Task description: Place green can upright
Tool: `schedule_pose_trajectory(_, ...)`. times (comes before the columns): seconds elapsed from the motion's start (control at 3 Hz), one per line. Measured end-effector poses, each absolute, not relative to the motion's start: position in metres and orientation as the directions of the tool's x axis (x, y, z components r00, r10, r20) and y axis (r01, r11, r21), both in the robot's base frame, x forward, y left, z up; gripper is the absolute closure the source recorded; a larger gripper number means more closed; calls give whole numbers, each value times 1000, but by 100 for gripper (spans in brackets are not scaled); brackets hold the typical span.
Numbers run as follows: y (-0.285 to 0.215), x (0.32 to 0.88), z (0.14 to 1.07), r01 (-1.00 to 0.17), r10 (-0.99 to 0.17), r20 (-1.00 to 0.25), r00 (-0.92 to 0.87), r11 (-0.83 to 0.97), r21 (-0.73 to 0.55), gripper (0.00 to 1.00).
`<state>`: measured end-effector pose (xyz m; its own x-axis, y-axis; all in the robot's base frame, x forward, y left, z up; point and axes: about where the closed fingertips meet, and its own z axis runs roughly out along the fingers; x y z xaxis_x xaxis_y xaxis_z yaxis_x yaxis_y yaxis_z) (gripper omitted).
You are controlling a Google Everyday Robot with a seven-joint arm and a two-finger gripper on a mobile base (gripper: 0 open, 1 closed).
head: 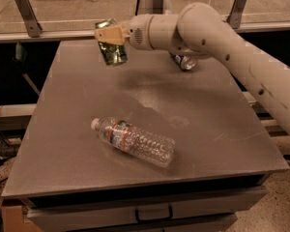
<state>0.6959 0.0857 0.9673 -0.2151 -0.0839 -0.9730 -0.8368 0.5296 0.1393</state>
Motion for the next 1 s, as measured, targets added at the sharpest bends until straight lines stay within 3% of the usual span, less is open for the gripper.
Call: schedule_pose_trajectory(1.0,46,683,969,-861,-81,-989,-121,504,65,100)
